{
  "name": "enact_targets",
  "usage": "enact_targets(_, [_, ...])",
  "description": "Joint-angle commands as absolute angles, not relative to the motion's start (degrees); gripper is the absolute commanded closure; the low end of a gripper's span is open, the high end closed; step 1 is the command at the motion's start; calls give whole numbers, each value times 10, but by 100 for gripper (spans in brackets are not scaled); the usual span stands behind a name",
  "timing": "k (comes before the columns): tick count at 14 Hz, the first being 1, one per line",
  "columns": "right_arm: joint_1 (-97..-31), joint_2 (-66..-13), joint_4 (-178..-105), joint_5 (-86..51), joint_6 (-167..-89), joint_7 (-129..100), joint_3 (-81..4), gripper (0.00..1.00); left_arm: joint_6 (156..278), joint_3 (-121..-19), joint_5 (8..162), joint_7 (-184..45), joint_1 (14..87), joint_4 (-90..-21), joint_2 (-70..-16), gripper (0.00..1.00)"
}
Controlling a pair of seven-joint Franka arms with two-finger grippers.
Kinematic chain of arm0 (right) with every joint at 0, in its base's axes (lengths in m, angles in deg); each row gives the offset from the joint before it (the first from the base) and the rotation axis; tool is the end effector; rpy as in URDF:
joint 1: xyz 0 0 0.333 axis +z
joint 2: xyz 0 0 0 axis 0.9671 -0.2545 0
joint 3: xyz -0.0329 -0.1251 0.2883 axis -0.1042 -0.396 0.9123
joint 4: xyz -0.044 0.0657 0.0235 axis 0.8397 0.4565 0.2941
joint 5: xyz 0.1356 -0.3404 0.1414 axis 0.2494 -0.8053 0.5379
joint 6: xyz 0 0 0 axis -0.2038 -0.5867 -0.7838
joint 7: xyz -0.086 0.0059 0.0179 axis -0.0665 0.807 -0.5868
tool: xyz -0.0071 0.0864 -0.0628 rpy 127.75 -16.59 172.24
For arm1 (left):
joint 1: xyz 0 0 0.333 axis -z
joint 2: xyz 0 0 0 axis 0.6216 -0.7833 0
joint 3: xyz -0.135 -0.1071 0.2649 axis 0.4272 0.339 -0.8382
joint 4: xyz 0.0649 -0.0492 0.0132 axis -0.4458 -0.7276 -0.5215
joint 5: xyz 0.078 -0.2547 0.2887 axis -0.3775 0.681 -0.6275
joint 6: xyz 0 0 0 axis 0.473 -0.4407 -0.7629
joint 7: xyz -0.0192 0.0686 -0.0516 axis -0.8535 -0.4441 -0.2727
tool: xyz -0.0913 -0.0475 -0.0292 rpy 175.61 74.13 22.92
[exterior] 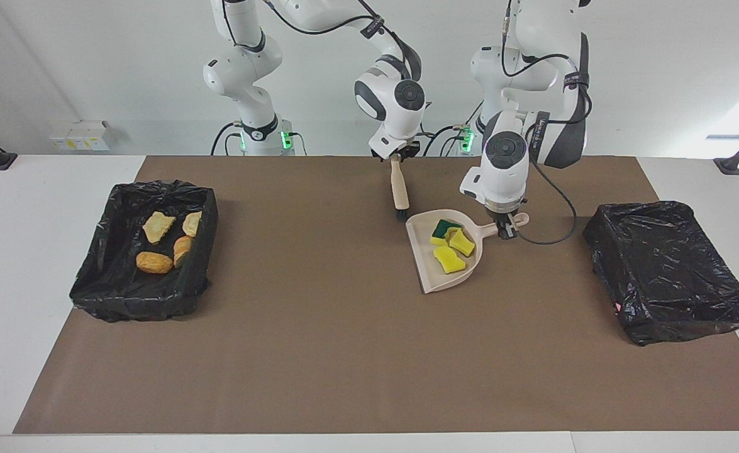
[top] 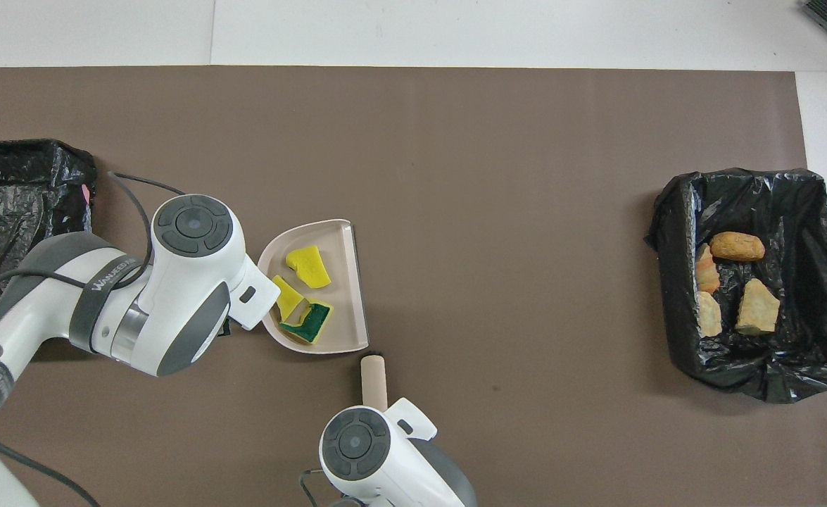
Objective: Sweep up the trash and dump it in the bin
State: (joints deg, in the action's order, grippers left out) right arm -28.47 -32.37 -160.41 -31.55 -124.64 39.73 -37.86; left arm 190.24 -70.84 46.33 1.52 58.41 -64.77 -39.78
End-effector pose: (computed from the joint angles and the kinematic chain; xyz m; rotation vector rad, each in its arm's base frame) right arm 0.2908 0.4423 0.3246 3.0342 0.0066 -0.5910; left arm 0.5082 -0.1895 0.3615 -2.2276 1.9924 0.4285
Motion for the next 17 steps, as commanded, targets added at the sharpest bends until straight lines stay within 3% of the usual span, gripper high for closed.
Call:
enact_targets(1, [-305,-320,-1569,-329,-1195,414,-378,0,1920,-713,474,37,583,-664,-384,100])
enact_targets(8, [-405,-266,-1519,-352,-1111,329,-379,0,1940,-714,561,130,529,-650,-399,100])
enact_targets(12, [-482,-265,-1438,-409,-1018,228,-379,0,1933,-713,608,166,478,-621,-417,100])
enact_targets(17, [-555,-245,-1400,-456,-988,151,-379,0,1865,-713,647,215,411,-511,-468,100])
